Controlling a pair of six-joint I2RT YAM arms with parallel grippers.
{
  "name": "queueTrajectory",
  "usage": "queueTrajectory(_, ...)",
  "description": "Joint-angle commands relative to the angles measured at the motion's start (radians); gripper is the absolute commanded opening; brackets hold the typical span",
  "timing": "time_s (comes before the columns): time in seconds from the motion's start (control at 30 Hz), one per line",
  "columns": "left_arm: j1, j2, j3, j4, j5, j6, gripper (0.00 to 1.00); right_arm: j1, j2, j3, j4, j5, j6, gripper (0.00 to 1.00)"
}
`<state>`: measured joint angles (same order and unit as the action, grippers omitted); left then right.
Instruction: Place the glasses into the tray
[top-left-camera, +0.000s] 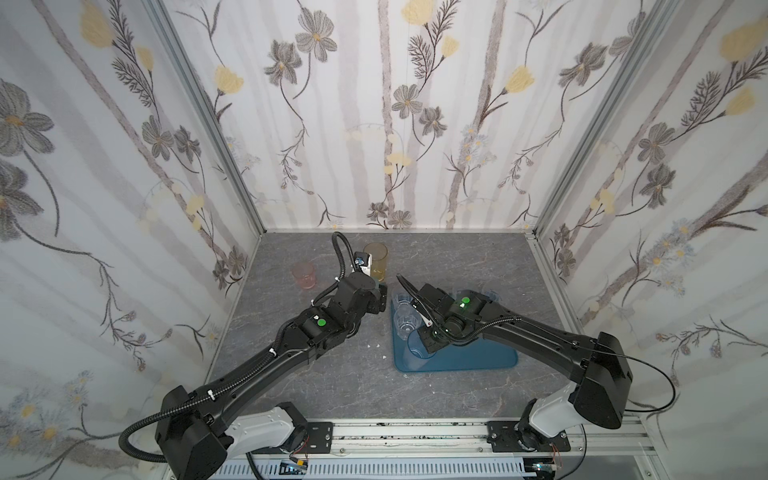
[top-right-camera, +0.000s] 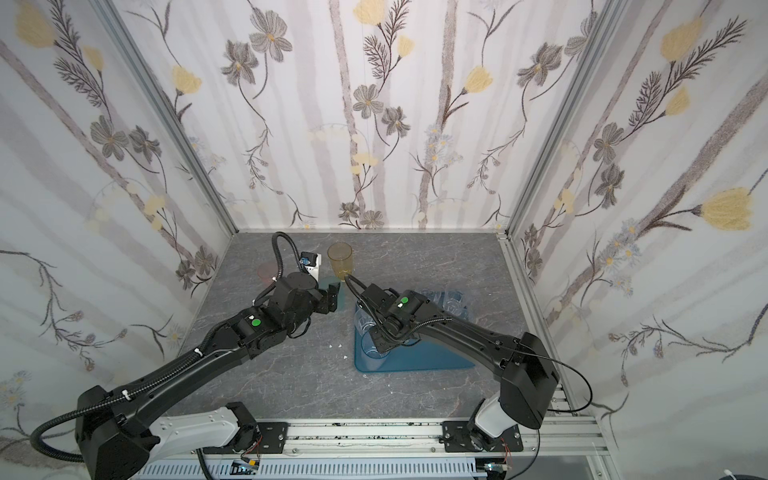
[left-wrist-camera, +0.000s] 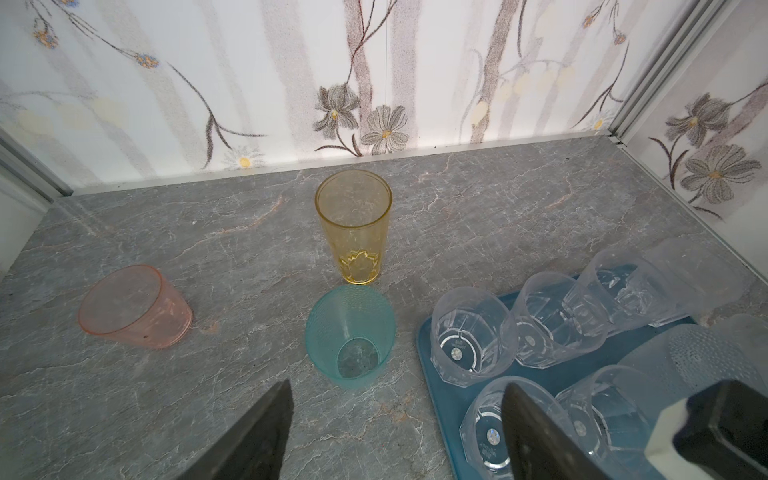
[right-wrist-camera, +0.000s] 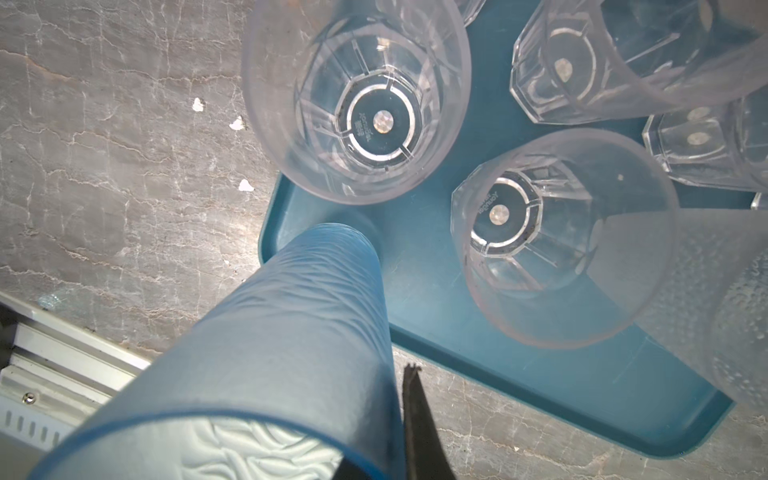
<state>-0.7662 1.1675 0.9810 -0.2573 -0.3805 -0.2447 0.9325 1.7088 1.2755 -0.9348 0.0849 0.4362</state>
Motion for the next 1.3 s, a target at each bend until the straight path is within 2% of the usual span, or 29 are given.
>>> queueTrajectory(0.0,0.001,-0.005,-0.008,0.036,-0.002,-0.018,0.81,0.004,0.024,0.022,0.036,0.036,-0.008,0.08)
queueTrajectory(0.4,0.002,-0.011,-0.021,0.046,0.004,-0.019,0.81,0.017,0.092,0.060,0.036,0.048,-0.014,0.14)
queueTrajectory(0.53,0.002,-0.015,-0.025,0.047,0.004,-0.019,0.81,0.017,0.091,0.068,0.031,0.031,-0.018,0.26)
queueTrajectory(0.67,0.004,-0.022,-0.028,0.049,-0.005,-0.007,0.81,0.016,0.062,0.098,0.023,0.002,-0.026,0.45)
queueTrajectory(0.83,0.024,-0.047,-0.026,0.047,-0.069,0.069,0.84,-0.017,0.018,0.210,-0.012,-0.043,-0.052,0.58)
queueTrajectory(0.93,0.067,-0.072,-0.014,0.047,-0.068,0.094,0.87,-0.057,-0.010,0.299,-0.020,-0.039,-0.059,0.60)
queueTrajectory(1.07,0.199,-0.077,0.030,0.046,-0.021,0.112,0.88,-0.128,-0.024,0.384,-0.015,-0.022,-0.057,0.60)
queueTrajectory(1.13,0.281,-0.060,0.067,0.046,0.051,0.105,0.86,-0.158,-0.030,0.398,0.010,0.012,-0.049,0.60)
queueTrajectory(1.27,0.436,0.048,0.152,0.047,0.267,0.049,0.83,-0.186,-0.028,0.375,0.100,0.079,-0.017,0.60)
